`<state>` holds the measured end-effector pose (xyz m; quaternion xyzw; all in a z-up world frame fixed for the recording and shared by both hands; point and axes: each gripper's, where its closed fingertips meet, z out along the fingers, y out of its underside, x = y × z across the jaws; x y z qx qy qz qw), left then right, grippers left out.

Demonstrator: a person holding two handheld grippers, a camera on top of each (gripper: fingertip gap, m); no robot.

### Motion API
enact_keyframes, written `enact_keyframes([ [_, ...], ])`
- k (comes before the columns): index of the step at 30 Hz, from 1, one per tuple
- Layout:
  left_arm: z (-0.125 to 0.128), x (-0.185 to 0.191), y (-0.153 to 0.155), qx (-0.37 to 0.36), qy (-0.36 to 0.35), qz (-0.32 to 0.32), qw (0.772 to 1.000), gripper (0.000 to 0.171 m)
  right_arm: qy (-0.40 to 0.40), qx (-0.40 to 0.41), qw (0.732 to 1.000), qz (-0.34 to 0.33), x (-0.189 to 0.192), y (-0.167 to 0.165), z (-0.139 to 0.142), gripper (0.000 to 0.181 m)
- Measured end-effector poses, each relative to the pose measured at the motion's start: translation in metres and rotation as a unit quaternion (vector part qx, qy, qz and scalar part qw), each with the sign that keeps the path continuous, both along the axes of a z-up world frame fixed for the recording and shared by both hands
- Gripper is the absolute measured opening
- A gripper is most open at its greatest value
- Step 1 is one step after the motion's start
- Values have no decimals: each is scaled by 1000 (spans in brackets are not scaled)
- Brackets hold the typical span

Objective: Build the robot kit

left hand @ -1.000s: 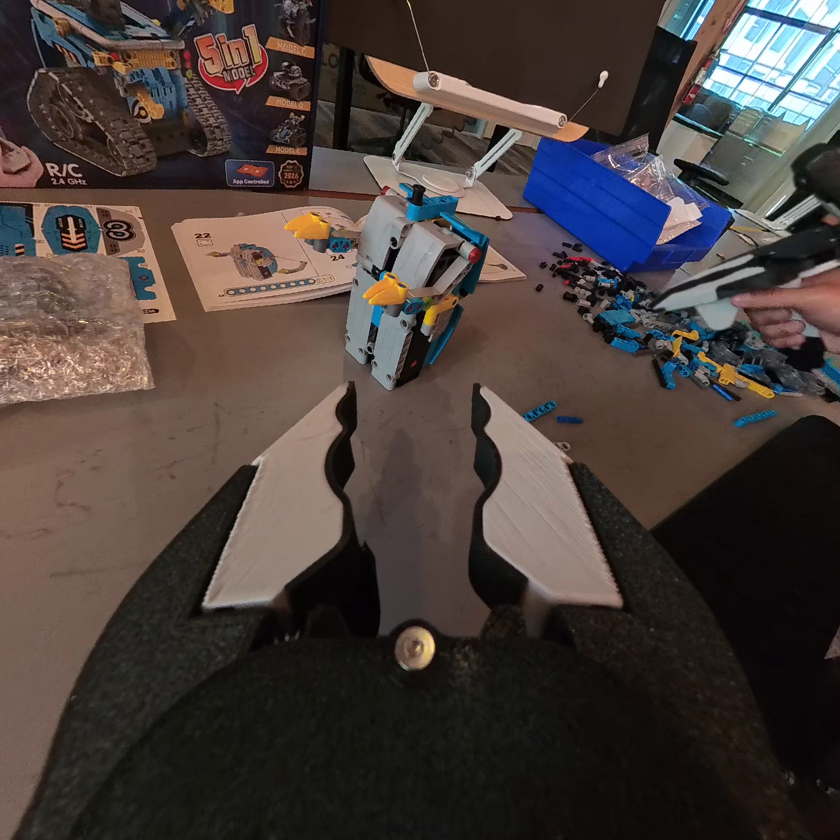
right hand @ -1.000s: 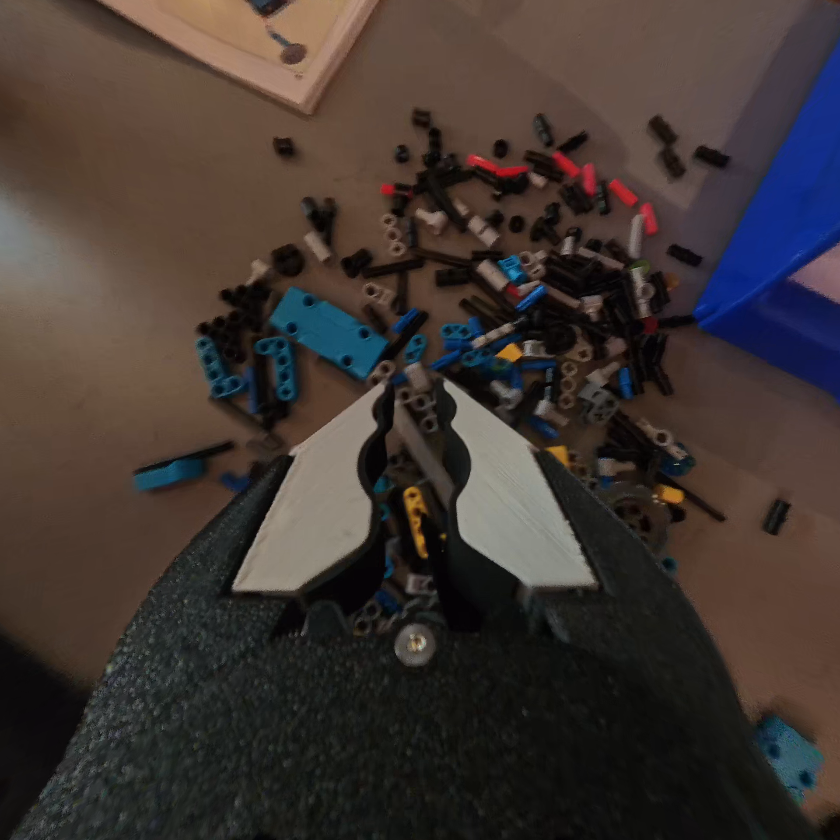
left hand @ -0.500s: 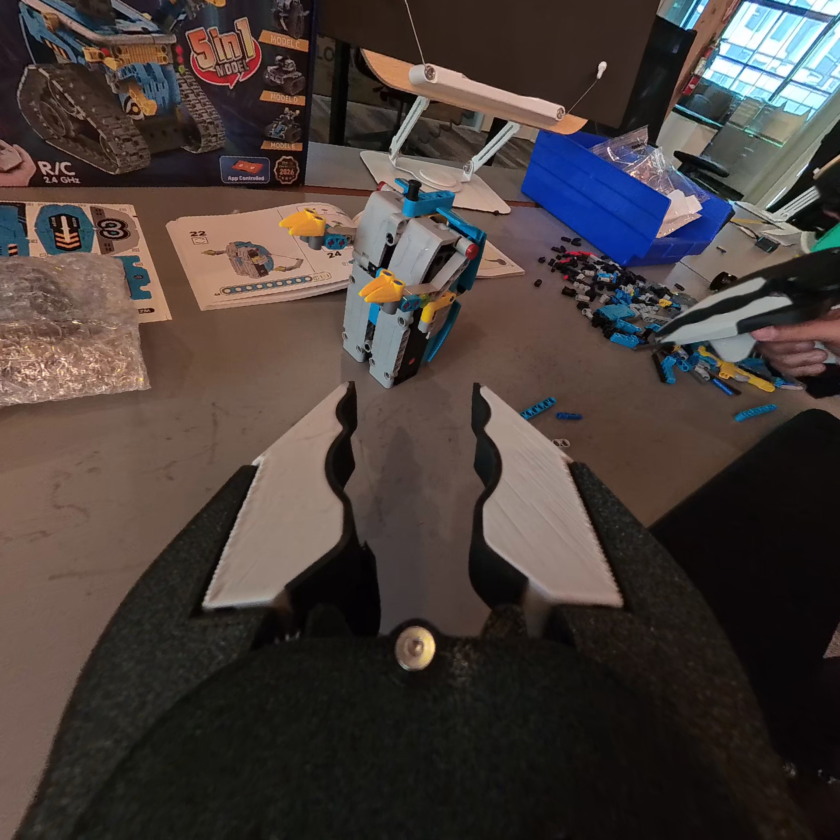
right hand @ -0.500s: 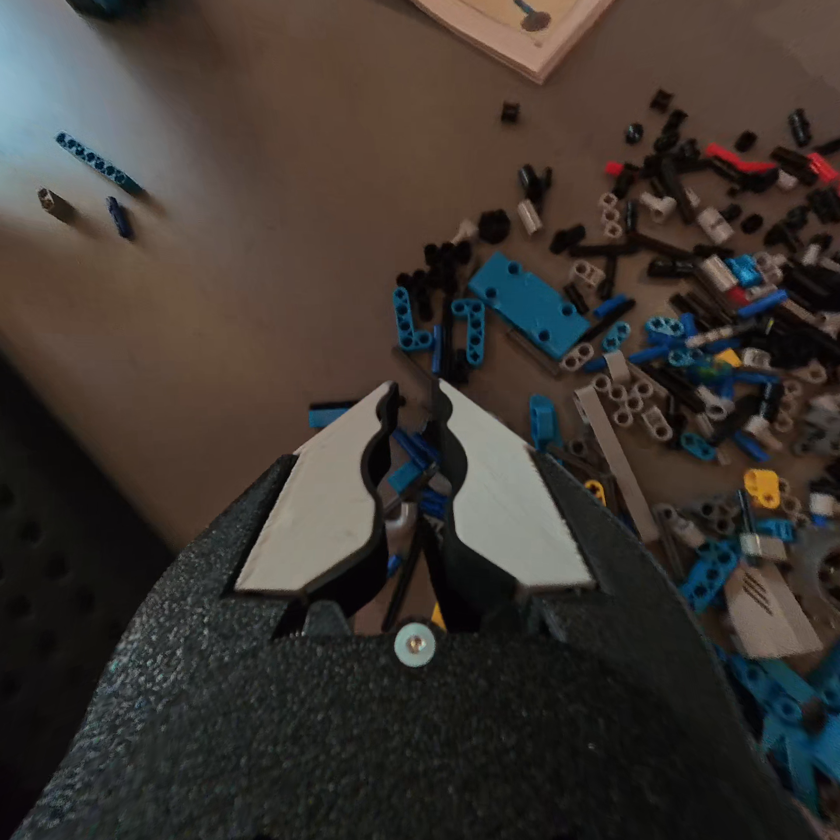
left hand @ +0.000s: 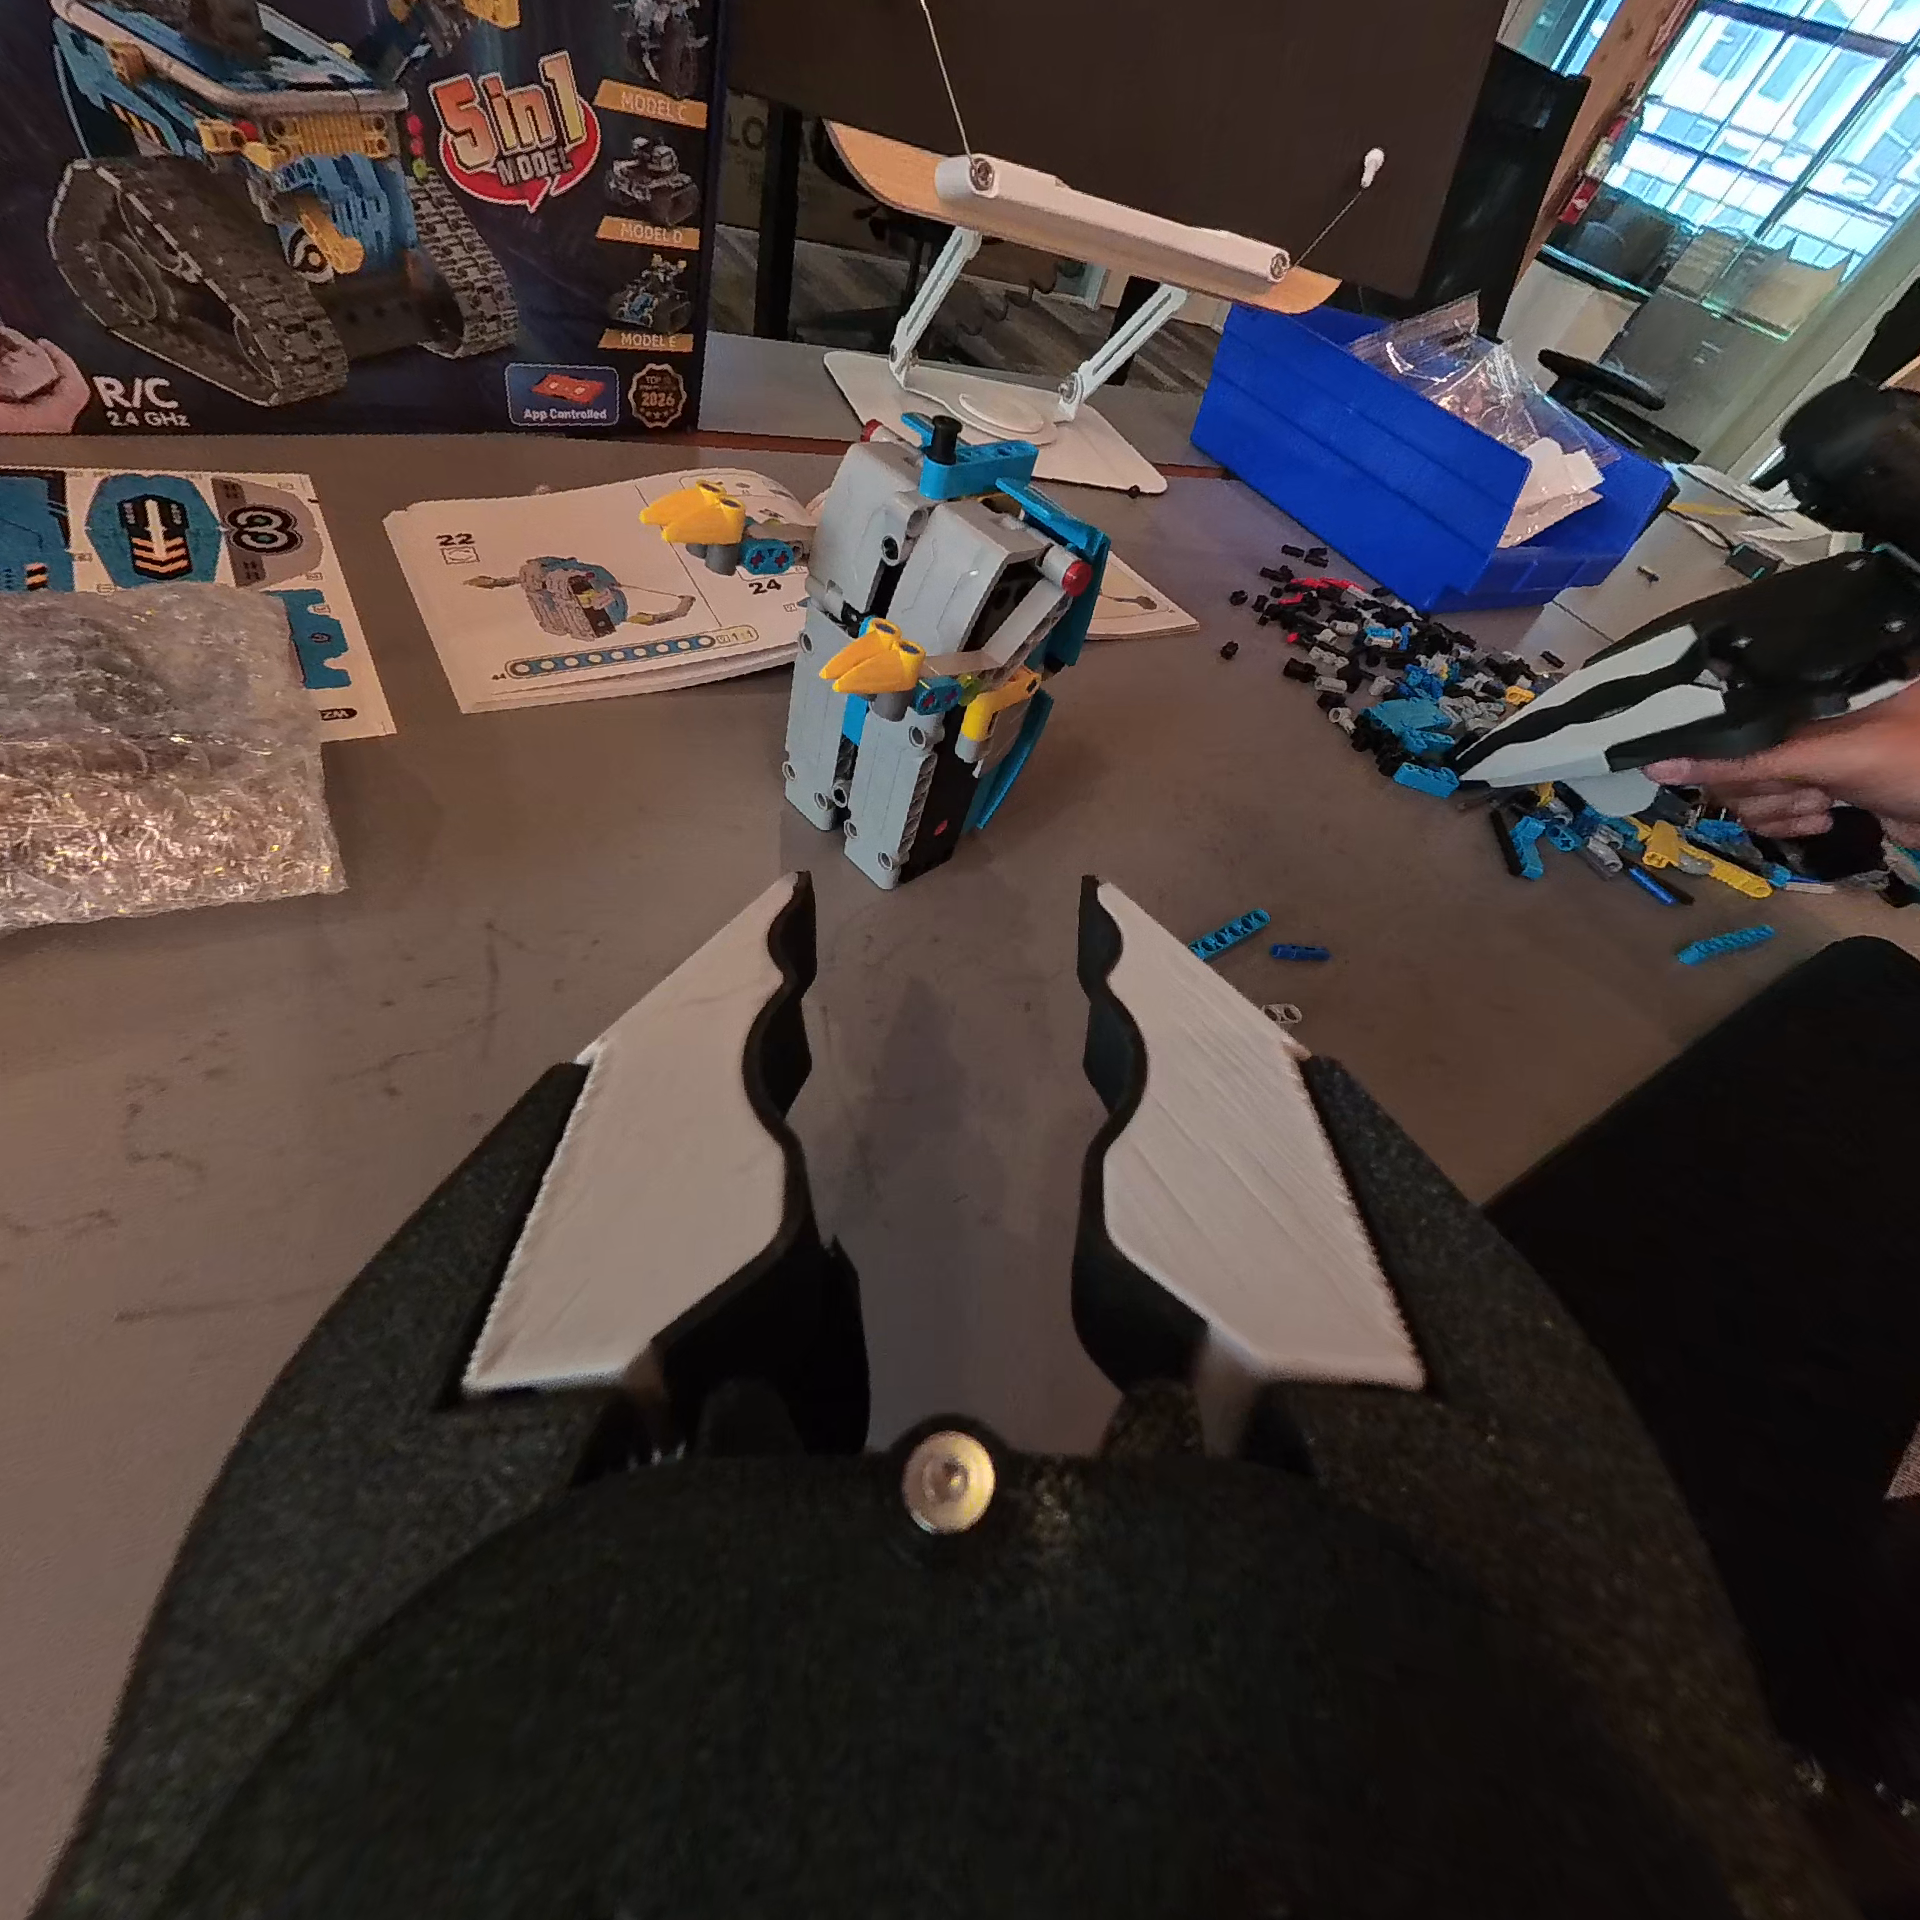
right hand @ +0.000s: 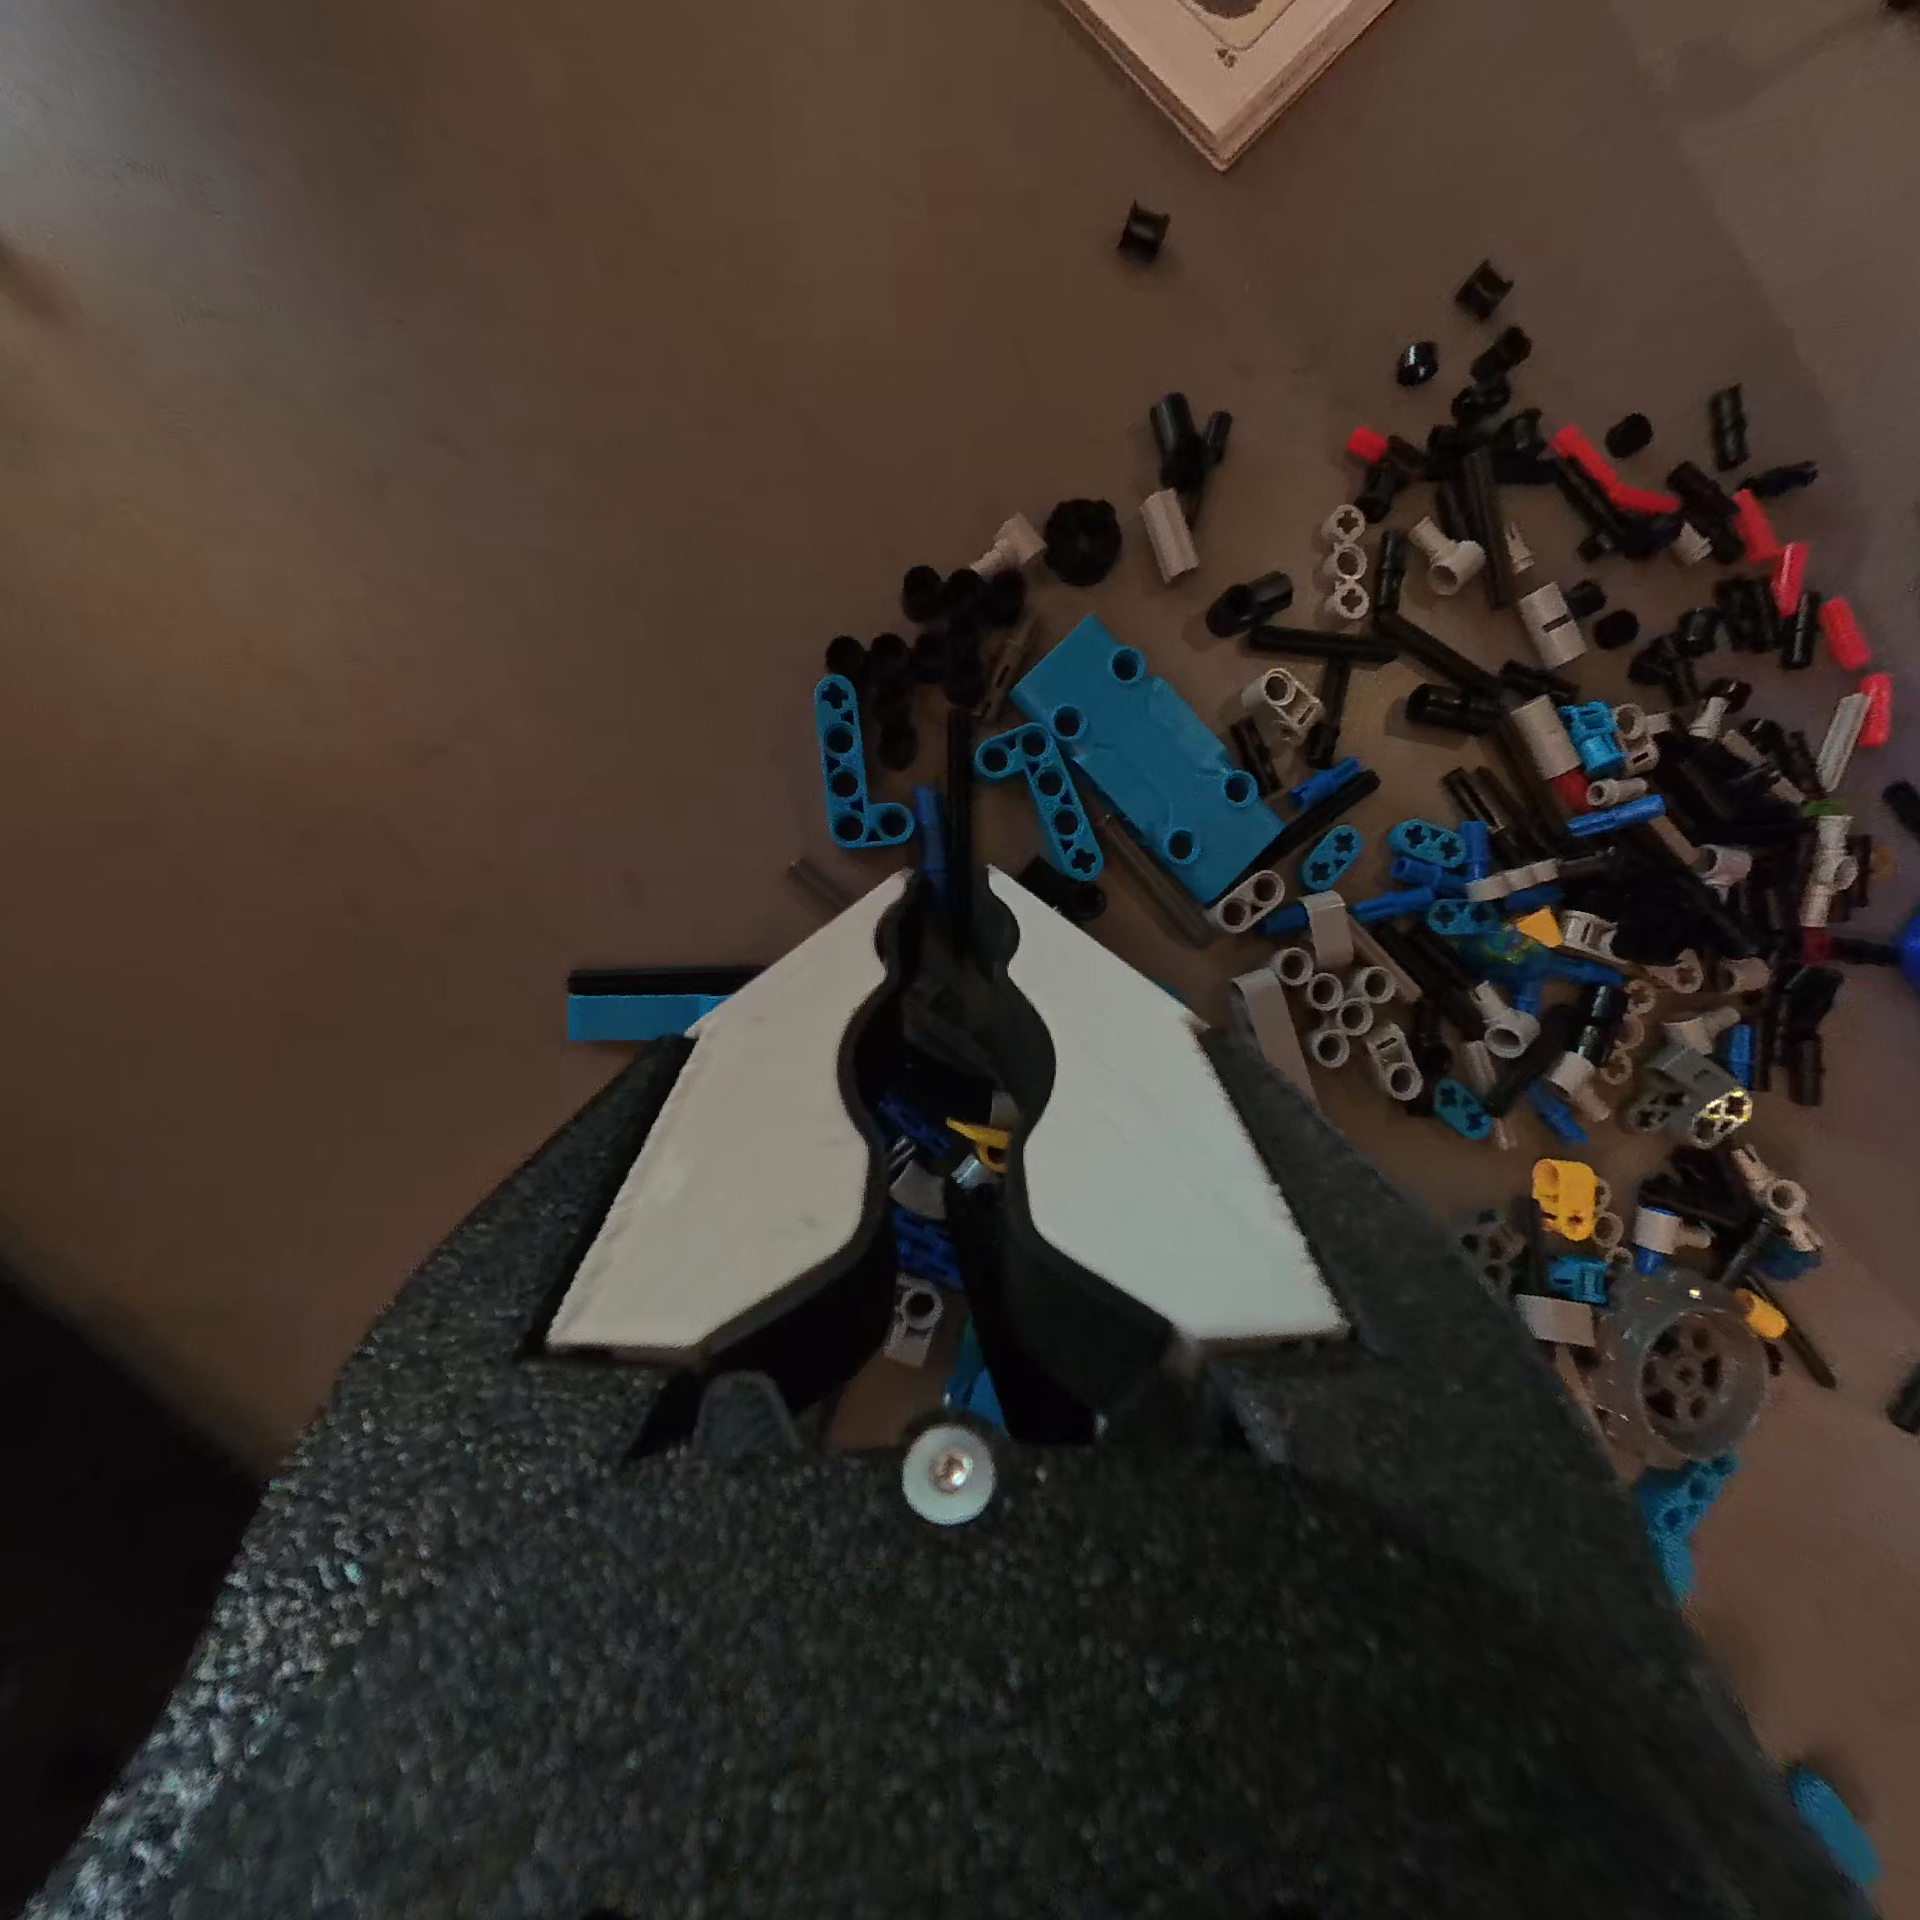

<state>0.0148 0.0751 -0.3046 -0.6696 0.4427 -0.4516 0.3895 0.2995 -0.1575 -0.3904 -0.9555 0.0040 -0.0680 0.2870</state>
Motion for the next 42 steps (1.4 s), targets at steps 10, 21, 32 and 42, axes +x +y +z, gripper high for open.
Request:
enact_keyframes([
  [10, 0, 0, 0, 1, -1, 0, 1000, 51, -21, 9, 1000, -3, 8, -10, 7, 12],
  [21, 1, 0, 0, 2, -3, 1, 1000, 50, 12, 1, 1000, 28, -2, 3, -1, 9],
  [32, 0, 0, 1, -2, -1, 0, 1000, 50, -25, 72, 996, 46, -30, 33, 52, 4],
  [42, 0, -1, 3, 10, -1, 14, 1000, 49, 47, 169, 980, 92, -125, 113, 28, 4],
])
